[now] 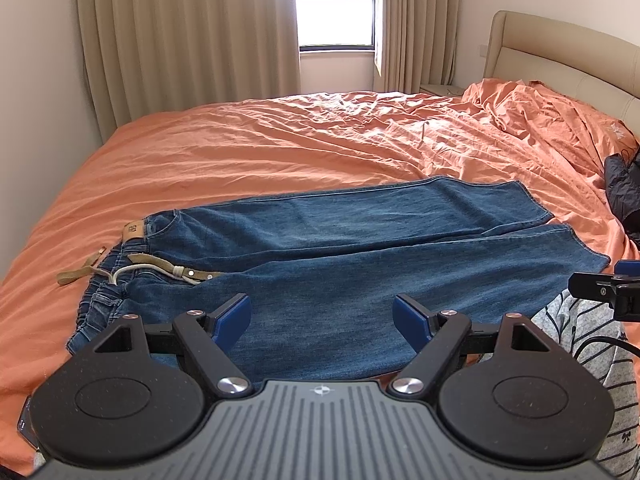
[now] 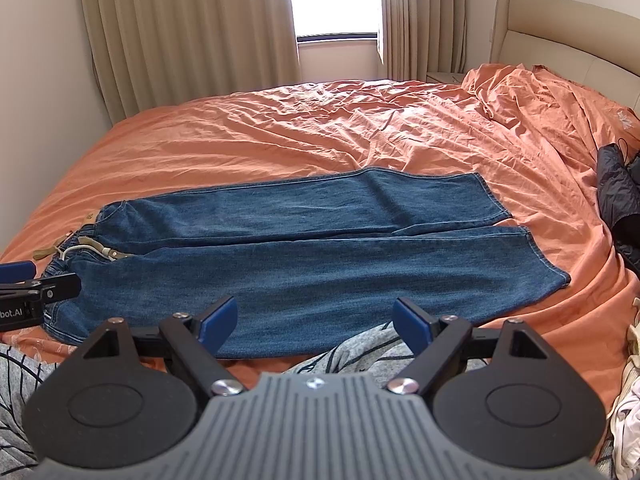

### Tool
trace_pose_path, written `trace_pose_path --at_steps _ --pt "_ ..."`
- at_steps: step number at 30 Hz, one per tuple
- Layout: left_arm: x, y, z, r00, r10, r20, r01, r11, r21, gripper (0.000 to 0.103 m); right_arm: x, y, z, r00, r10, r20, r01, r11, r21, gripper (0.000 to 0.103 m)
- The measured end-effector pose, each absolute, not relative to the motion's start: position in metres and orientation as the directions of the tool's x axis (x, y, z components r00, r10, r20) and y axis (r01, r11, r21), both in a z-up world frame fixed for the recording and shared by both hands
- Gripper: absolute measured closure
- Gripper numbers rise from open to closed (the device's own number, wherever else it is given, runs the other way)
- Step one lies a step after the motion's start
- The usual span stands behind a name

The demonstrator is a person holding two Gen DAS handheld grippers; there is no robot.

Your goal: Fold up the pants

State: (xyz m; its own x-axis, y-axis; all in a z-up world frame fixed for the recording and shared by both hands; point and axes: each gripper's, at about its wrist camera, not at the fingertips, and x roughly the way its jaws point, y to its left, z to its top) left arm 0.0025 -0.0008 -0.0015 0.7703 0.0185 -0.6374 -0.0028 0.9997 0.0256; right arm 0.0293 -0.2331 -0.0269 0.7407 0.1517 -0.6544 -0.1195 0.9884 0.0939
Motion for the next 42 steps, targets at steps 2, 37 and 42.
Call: trace_pose_path --at_steps 2,37,42 --pt "0.002 0.0 -0.002 0.771 0.017 -0.637 -0.002 1.0 0.024 0.009 0.03 -0.234 -0.027 0.741 0.151 -0.655 -0.12 0.988 0.093 0.022" --pt "0.047 0.082 -0.007 0.785 -0.011 -0.619 -0.033 0.998 -0.059 0.033 0.087 -0.232 -0.04 0.824 0.257 -0.506 -0.256 0.964 0.073 0.024" --pt "0.078 0.128 -0.02 0.768 0.02 -0.64 -0.072 0.996 -0.055 0.057 0.128 -0.231 -0.062 0.811 0.269 -0.52 -0.254 0.962 0.101 0.049"
